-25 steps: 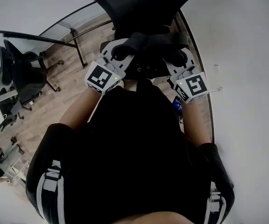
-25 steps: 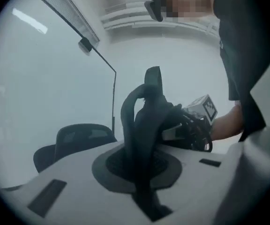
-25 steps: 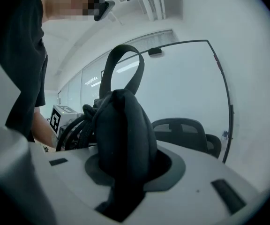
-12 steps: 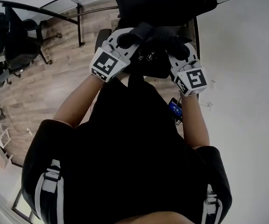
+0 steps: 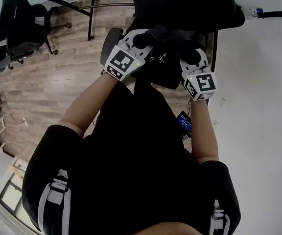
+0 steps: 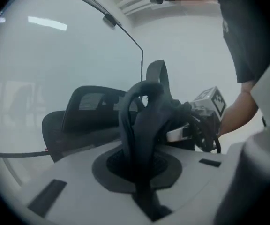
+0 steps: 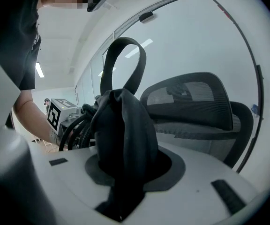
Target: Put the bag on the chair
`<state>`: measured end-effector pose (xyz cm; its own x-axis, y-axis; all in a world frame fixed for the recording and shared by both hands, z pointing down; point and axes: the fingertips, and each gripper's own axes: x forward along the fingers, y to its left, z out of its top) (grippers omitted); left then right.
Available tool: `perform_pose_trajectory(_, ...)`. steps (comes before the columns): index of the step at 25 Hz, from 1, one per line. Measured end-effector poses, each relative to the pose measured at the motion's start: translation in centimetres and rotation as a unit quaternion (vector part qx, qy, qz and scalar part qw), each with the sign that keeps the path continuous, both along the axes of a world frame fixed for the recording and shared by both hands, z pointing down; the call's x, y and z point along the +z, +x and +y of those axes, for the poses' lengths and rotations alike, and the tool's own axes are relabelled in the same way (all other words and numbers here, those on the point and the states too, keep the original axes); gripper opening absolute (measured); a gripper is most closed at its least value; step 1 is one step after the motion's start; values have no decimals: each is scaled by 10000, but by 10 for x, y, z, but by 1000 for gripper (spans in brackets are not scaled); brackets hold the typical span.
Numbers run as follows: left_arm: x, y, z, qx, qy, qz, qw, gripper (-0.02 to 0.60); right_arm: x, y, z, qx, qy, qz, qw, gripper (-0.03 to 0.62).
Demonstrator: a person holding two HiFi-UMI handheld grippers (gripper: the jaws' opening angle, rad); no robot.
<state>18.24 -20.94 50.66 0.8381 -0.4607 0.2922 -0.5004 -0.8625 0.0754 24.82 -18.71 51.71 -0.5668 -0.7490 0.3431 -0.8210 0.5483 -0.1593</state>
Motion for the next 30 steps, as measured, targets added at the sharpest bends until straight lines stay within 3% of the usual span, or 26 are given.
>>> perform_pose_trajectory(11,77,8,-36,-225,-469,-316,9981,31,74,8,-36,-51,-440,149,9989,109)
perform_pose_trajectory(30,192,30,-85,-364,-1140,-338,9922,31,190,26,-80,429,-1011,-10,9940,110)
